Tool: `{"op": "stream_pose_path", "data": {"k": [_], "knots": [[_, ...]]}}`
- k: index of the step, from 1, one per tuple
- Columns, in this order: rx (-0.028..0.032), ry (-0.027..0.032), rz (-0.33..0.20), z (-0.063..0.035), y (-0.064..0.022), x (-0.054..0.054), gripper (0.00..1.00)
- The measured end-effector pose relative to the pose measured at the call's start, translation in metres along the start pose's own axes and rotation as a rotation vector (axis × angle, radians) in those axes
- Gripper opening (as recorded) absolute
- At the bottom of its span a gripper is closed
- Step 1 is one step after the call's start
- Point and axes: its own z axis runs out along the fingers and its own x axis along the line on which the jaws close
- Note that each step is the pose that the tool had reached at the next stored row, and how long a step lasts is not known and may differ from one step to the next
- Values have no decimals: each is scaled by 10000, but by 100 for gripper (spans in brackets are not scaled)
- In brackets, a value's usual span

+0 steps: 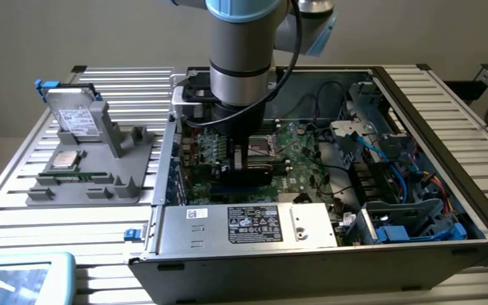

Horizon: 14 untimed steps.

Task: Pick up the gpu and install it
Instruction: 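Insert the gpu into the slot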

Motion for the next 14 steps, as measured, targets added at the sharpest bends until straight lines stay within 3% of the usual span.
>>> {"op": "stream_pose_path", "data": {"k": [8, 14], "knots": [[-7, -26, -1, -27, -20, 16, 27], [-11, -133, -15, -28, -20, 26, 27]]}}
